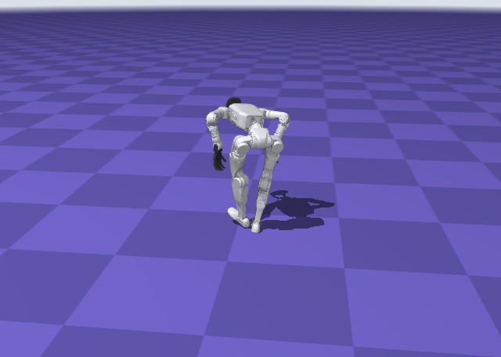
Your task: In place motions
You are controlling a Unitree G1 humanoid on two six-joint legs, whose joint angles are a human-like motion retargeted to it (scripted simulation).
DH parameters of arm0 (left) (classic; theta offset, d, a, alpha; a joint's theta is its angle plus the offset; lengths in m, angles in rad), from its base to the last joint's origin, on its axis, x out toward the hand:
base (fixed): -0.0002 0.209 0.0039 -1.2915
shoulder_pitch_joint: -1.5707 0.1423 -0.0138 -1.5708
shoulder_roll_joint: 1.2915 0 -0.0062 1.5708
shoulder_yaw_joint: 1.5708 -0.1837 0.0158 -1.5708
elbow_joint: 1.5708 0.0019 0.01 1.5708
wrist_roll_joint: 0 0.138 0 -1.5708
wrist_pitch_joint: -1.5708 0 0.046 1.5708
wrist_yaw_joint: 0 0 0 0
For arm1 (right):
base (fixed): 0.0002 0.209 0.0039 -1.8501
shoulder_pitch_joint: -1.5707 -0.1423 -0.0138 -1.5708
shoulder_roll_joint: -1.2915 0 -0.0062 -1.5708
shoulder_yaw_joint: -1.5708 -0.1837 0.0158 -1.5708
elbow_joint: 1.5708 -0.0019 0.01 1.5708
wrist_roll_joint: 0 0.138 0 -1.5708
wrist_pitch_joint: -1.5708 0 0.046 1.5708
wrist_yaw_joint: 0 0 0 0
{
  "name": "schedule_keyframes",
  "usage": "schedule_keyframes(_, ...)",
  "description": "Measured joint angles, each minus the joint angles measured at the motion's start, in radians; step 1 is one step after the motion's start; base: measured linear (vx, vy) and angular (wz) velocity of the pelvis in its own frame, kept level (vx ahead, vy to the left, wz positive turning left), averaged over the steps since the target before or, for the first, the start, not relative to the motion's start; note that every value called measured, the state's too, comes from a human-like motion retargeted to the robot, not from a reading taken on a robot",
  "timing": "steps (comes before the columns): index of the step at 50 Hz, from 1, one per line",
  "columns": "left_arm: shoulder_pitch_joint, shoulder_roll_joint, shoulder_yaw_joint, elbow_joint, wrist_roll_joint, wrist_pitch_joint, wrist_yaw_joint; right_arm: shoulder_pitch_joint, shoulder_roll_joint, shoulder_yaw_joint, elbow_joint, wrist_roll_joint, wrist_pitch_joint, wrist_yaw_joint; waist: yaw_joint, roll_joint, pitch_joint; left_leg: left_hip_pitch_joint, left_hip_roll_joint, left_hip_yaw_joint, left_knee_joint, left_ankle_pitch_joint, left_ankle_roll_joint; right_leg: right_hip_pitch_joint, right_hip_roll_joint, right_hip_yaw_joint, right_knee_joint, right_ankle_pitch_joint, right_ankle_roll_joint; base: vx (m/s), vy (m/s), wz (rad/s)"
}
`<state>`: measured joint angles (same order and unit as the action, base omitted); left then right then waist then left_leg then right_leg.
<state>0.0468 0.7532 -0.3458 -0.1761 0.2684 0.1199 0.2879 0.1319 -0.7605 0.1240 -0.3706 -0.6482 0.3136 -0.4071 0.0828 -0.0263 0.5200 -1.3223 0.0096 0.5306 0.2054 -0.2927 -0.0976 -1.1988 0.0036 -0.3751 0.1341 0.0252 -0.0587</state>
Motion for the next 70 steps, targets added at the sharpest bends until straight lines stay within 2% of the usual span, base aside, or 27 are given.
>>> schedule_keyframes(26, -0.007, -0.003, 0.011, -0.001, -0.021, -0.016, -0.005, 0.011, 0.016, -0.031, -0.041, 0.022, 0.005, 0.0, 0.015, 0.013, 0.0, -0.021, 0.0, 0.02, 0.044, -0.091, 0.033, -0.023, -0.019, 0.04, 0.03, 0.016, -0.012, 0.0, 0.0, 0.0)
schedule_keyframes(43, -0.133, -0.068, -0.106, 0.127, -0.023, -0.066, -0.05, 0.113, 0.022, -0.144, -0.04, 0.01, 0.017, 0.013, 0.08, 0.108, 0.0, 0.024, -0.01, 0.021, 0.07, -0.144, 0.052, 0.021, -0.042, 0.05, 0.05, 0.028, -0.006, 0.0, 0.08, -0.07)
schedule_keyframes(70, -0.137, -0.058, -0.11, 0.135, -0.03, -0.067, -0.032, 0.108, 0.032, -0.15, -0.046, 0.029, 0.01, 0.003, 0.07, 0.111, 0.0, 0.023, -0.009, 0.052, 0.08, -0.208, 0.074, 0.003, -0.056, 0.07, 0.05, 0.069, 0.001, 0.0, 0.02, -0.04)
